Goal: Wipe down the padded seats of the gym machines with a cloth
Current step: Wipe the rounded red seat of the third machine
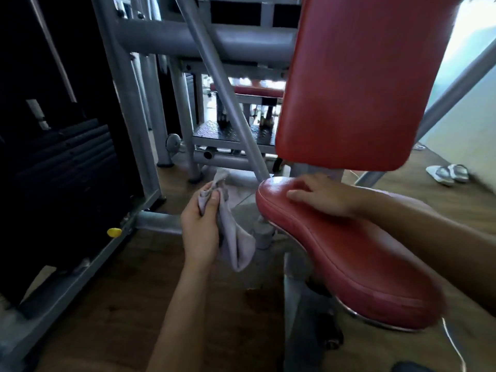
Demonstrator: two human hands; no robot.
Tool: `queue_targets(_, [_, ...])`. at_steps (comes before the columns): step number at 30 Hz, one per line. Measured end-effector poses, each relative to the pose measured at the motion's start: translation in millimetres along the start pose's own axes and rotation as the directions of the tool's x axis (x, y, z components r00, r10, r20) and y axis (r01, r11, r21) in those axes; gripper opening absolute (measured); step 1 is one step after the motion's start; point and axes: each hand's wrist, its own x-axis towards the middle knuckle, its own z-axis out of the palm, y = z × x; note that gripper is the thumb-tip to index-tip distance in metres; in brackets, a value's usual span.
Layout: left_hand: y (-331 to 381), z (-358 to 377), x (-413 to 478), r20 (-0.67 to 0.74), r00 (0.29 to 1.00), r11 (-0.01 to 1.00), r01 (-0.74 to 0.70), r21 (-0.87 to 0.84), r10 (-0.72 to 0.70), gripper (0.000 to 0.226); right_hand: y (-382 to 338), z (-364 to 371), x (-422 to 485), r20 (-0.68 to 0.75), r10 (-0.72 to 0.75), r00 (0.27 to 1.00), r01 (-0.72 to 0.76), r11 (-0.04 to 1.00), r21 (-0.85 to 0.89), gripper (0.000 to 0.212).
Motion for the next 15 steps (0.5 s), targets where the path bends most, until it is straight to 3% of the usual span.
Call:
queue_targets(1, [-2,-3,5,0.022,1.0,1.0,0.007,-0.018,-0.006,0.023,-4,5,-3,0.037,0.014,0.999,-0.012,0.999,-0.051,0.1])
queue_targets(3, [-5,-11,15,0.07,0.997,0.999,0.043,-0.025,-0.041,0.021,-13,7,-14,0.082,0.035,0.996,-0.026,0.994,-0.106,0.078])
queue_targets(7, [-18,-25,36,0.146,0.98,0.987,0.149,-0.06,-0.139,0.021,-27,-4,-30,0.122,0.065,0.99,-0.054,0.995,-0.086,0.062])
queue_targets(12, [-34,-11,66,0.178,0.968,0.978,0.193,-0.079,-0.177,0.018,-34,7,-19,0.097,0.099,0.99,-0.088,0.989,-0.115,0.062])
queue_targets(15, [-44,15,83,0.286,0.936,0.971,0.233,-0.059,-0.207,0.018,-31,9,-16,0.091,0.104,0.99,-0.097,0.992,-0.079,0.08])
